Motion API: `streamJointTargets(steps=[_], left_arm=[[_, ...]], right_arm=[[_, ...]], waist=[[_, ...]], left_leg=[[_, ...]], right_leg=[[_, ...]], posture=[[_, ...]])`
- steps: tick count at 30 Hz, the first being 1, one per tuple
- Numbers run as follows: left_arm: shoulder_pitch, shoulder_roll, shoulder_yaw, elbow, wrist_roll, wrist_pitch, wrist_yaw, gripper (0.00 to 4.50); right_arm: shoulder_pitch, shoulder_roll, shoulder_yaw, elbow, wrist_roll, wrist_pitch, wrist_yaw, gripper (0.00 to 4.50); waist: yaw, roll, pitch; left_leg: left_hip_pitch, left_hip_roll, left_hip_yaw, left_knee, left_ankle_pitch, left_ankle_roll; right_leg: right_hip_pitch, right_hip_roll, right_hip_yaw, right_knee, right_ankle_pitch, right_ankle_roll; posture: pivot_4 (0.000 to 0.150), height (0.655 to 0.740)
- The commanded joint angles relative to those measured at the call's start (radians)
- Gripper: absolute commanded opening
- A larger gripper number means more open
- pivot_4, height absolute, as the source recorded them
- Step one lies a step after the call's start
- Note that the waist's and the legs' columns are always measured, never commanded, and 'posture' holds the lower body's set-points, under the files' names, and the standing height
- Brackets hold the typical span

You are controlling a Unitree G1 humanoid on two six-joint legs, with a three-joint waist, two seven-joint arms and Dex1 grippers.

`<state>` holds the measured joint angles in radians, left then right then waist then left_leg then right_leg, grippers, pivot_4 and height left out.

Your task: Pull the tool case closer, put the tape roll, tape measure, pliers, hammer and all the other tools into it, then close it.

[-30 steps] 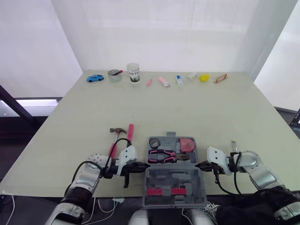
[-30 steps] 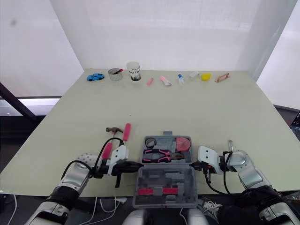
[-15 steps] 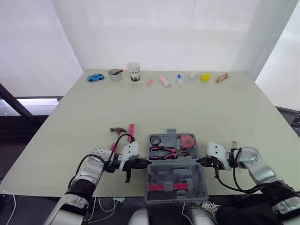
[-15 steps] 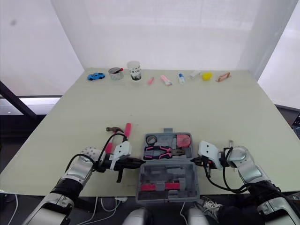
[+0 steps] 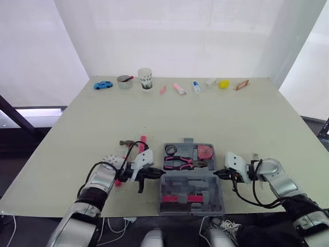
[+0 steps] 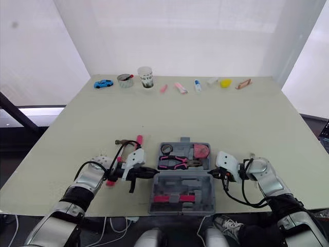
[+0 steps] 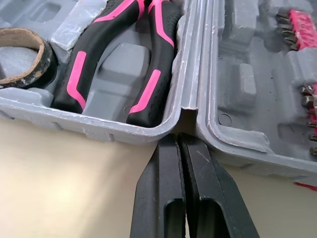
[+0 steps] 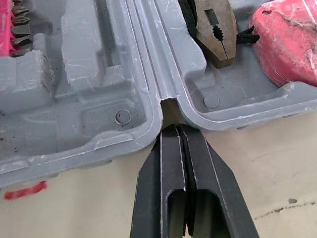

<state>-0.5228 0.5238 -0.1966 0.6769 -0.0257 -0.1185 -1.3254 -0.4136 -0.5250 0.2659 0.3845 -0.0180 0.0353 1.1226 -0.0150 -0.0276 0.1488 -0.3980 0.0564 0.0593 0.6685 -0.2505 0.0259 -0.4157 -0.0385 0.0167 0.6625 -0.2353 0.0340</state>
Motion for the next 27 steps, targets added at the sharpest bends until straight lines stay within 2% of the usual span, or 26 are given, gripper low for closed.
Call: streamJointTargets(steps=[1,13,27], left_arm=[[-0.039,-0.039,-0.013,0.019,-0.002,-0.039,0.004,0.13],[-0.109,-0.070,-0.007,0.172,0.024,-0.119,0.008,0.13],[-0.150,-0.086,0.012,0.254,0.043,-0.161,0.032,0.13]], right_arm=[[-0.036,0.035,0.010,-0.003,0.004,-0.029,-0.014,0.01],[-0.079,0.066,0.001,0.069,-0.033,-0.065,-0.075,0.01],[-0.084,0.071,0.001,0.080,-0.034,-0.072,-0.073,0.01]], waist=[[0.001,0.000,0.000],[0.001,0.000,0.000],[0.001,0.000,0.000]], left_leg=[[0.000,0.000,0.000,0.000,0.000,0.000],[0.000,0.000,0.000,0.000,0.000,0.000],[0.000,0.000,0.000,0.000,0.000,0.000]], right_leg=[[0.000,0.000,0.000,0.000,0.000,0.000],[0.000,0.000,0.000,0.000,0.000,0.000],[0.000,0.000,0.000,0.000,0.000,0.000]], posture=[[0.150,0.7400],[0.150,0.7400],[0.150,0.7400]])
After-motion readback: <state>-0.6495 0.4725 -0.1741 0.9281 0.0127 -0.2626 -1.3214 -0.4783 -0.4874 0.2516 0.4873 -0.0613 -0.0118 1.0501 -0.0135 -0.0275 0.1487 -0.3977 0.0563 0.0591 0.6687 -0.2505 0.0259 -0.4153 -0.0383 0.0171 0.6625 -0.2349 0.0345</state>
